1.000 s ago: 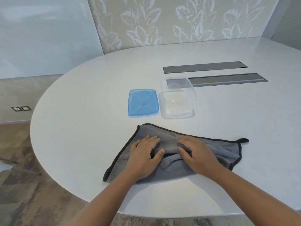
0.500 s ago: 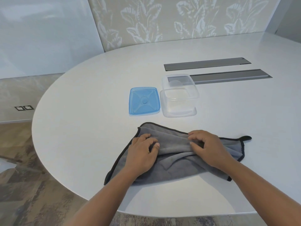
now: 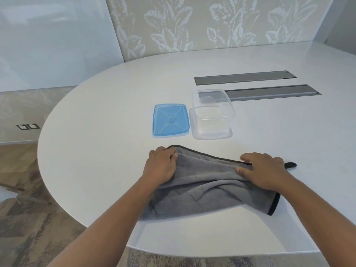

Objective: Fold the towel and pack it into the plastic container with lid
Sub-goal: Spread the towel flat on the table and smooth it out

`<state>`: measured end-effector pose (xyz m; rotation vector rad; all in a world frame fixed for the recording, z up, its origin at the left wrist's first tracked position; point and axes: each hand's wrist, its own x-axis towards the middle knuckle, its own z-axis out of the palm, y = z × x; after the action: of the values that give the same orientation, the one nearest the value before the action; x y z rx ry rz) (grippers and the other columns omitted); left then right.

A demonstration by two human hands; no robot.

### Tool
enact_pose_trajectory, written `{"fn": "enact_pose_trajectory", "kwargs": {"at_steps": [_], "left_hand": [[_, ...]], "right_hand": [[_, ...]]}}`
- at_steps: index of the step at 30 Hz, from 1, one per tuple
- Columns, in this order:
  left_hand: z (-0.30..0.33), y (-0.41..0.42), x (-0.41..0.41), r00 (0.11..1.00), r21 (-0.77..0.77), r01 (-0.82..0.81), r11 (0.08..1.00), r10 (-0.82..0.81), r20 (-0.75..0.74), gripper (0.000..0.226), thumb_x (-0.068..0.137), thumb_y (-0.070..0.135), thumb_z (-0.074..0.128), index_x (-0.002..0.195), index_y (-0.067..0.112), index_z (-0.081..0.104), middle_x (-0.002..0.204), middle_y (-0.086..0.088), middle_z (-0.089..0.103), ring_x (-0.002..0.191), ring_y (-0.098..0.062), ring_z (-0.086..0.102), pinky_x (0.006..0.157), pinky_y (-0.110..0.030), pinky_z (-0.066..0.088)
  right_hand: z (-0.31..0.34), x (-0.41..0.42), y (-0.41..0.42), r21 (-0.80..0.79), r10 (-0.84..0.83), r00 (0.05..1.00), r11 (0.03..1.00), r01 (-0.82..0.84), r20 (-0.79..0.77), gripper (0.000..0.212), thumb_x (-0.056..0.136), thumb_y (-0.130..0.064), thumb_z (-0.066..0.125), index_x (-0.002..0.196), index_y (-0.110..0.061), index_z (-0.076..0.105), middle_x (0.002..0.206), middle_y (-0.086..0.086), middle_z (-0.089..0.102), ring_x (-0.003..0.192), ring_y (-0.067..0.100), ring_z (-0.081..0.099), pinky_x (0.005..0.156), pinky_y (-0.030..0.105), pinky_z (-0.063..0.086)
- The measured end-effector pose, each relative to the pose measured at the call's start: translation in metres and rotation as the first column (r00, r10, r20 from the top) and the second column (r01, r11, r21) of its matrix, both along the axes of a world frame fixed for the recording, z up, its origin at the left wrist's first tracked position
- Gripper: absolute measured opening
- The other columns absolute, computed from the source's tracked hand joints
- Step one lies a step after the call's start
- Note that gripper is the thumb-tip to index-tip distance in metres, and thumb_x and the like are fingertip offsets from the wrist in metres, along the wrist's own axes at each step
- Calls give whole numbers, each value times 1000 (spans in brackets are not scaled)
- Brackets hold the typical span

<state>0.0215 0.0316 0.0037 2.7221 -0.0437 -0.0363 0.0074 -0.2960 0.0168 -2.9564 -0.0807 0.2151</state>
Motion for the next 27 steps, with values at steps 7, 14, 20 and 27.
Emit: {"fn": "enact_pose_trajectory", "kwargs": {"at_steps": [7,14,20,27], "left_hand": [[16,8,2,991,-250,-101,963,74,-113,11,78,5,67,79,15,71,84,2,69,75,-19,65,53,-20,48],[21,18,5,957,-620,-250,744,92,-274,41,75,38,86,60,13,58,55,0,51,50,-14,45,45,-24,34],[26,21,1,949,-593,-216,775,24,-315,43,55,23,83,93,21,63,100,5,68,83,-19,64,62,-33,53],[51,19,-10,937,-466,6,885,-168,-308,69,62,20,66,128,34,55,109,8,71,89,-16,73,81,-38,61]], "right_hand": [[5,0,3,77,18,996,997,-11,-91,37,93,-55,61,126,-39,57,114,-17,59,114,17,56,98,45,33],[11,1,3,70,106,987,993,-98,-117,14,97,-44,58,90,-37,48,107,-15,56,104,17,53,90,41,28],[24,-1,-2,213,61,983,977,-24,-171,20,89,-44,62,87,-42,43,82,-10,59,89,18,44,71,33,32],[44,-8,10,362,184,967,926,-110,-177,45,84,-34,76,118,-51,52,104,-18,57,94,6,58,80,27,48]]}}
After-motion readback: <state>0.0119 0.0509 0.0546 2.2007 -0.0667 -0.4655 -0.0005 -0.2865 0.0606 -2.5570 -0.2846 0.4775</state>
